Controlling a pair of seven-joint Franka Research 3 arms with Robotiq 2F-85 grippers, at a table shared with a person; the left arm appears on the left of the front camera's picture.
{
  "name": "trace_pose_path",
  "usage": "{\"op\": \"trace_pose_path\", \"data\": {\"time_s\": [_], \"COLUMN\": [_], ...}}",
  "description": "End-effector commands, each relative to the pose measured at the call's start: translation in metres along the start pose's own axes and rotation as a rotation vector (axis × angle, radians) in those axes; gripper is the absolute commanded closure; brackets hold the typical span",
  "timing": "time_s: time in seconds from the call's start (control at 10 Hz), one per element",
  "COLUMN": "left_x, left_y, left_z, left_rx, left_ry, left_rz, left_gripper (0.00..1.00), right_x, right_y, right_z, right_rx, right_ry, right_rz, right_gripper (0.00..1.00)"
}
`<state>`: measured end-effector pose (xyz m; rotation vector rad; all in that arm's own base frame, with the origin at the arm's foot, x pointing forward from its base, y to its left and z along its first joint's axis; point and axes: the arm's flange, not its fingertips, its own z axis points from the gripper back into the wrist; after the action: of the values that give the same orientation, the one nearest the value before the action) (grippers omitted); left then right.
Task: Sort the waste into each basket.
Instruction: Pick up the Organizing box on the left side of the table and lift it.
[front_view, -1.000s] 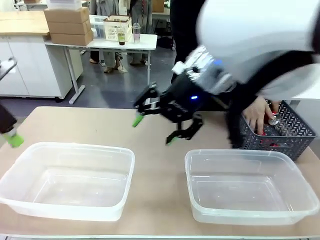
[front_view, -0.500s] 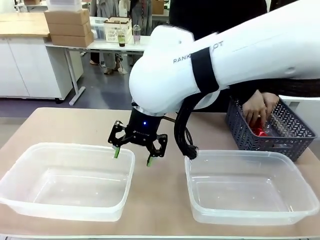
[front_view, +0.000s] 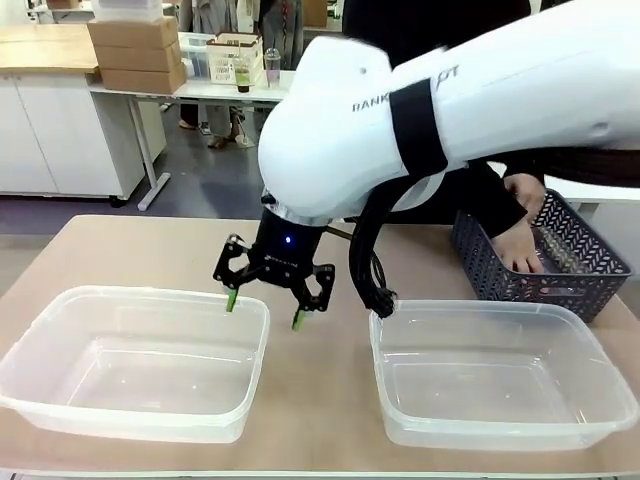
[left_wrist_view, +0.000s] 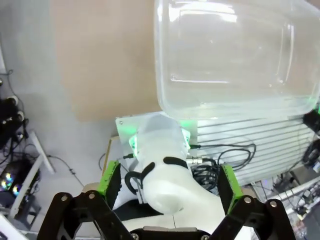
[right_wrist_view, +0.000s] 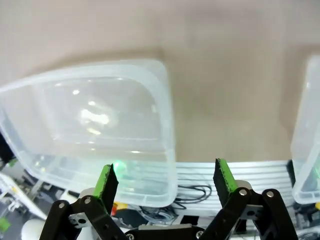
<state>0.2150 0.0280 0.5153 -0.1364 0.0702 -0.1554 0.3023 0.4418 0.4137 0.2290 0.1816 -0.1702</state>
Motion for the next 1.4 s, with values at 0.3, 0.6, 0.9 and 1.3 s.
{"op": "trace_pose_path", "data": {"time_s": [0.3,0.6,0.9,1.3], "left_x": [0.003,-0.004,-0.008,0.0], "left_y": [0.042,0.039,0.015,-0.003], "left_z": [-0.104,-0.173,-0.205,-0.218], "left_rx": [-0.009,-0.1,-0.123,-0.102], "left_ry": [-0.025,0.078,0.119,0.165], "left_rz": [0.065,0.042,-0.019,-0.062], "left_gripper": [0.0,0.0,0.0,0.0], "right_x": [-0.005,0.0,0.006,0.015], "right_y": [0.011,0.013,0.016,0.014], "right_z": [-0.028,-0.03,-0.032,-0.043], "right_rx": [-0.07,-0.083,-0.089,-0.112], "right_ry": [0.035,0.046,0.059,0.095], "right_rz": [-0.115,-0.127,-0.131,-0.149], "right_gripper": [0.0,0.0,0.0,0.0]}}
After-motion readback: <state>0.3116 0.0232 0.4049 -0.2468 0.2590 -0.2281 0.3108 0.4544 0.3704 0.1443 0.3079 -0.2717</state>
